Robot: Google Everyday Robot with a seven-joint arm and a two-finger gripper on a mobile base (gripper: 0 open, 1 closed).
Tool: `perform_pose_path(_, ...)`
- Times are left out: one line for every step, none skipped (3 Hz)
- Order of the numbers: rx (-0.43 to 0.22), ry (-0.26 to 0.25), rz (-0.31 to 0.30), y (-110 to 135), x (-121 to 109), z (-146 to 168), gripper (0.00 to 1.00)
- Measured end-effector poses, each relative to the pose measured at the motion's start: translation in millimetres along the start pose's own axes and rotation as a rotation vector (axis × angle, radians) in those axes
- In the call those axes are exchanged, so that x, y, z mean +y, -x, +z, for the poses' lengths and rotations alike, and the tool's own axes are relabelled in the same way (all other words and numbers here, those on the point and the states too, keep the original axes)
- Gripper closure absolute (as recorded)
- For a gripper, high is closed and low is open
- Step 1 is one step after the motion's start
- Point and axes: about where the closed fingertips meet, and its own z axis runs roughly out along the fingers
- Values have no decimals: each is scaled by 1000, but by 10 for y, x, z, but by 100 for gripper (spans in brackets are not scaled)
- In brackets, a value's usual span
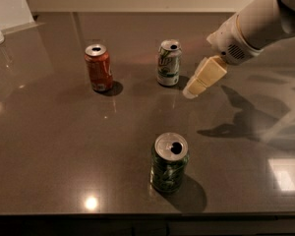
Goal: Move 7up can near green can
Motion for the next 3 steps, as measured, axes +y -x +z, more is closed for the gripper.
perform_pose_path(-70, -25, 56, 129, -217, 166, 0)
perform_pose_path(-137, -16, 107, 253, -353, 369, 0)
perform_pose_path(-188, -2, 140, 361, -407, 566, 0)
